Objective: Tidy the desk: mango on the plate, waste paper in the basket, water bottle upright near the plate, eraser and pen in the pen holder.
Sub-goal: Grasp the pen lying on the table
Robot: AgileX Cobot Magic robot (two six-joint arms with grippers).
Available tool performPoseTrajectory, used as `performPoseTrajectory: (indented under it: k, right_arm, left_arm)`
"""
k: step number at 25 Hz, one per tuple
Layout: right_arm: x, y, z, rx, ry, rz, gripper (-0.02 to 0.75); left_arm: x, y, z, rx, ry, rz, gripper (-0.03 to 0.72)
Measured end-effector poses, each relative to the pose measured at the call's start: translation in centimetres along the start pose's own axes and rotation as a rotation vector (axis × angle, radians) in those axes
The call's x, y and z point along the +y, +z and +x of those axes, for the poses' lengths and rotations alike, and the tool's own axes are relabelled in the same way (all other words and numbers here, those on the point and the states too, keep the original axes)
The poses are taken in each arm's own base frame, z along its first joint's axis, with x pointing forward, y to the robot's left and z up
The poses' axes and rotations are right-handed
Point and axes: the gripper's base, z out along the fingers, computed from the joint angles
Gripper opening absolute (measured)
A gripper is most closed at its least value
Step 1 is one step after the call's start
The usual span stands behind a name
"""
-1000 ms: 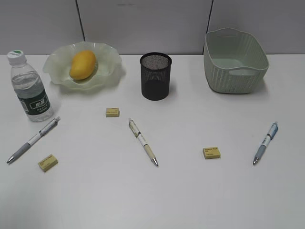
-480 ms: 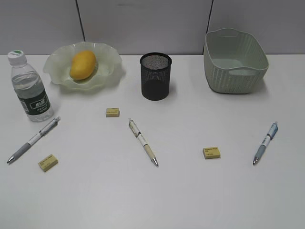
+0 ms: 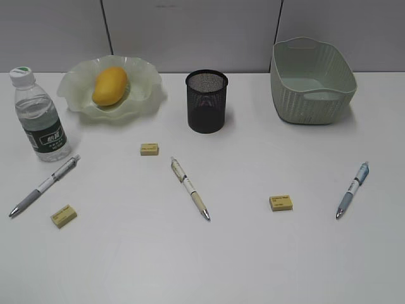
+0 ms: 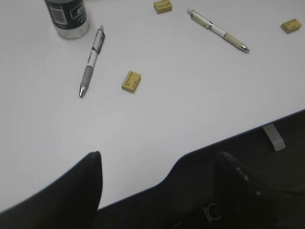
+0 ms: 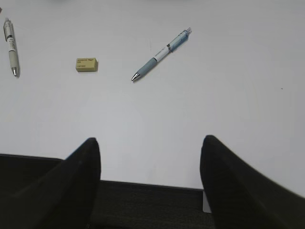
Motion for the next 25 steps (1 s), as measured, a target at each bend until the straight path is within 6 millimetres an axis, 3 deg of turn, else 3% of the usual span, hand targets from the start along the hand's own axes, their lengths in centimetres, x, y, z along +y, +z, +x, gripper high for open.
performPoseTrajectory:
  k: [11, 18, 25]
  right_arm:
    - [0.0, 0.0, -0.1, -0.007, 0.001, 0.0, 0.519]
    - [0.0, 0.0, -0.3, -0.023, 0.001, -0.001, 0.519]
    - [0.0, 1.9, -1.4, 0.094, 0.005, 0.006, 0.519]
  left_arm:
    - [0.0, 0.9, 0.0, -0.04, 0.053, 0.002, 0.545]
    - [0.0, 0.9, 0.0, -0.041, 0.053, 0.003, 0.446]
    - [0.0, 0.1, 0.5, -0.099, 0.056, 0.006, 0.428]
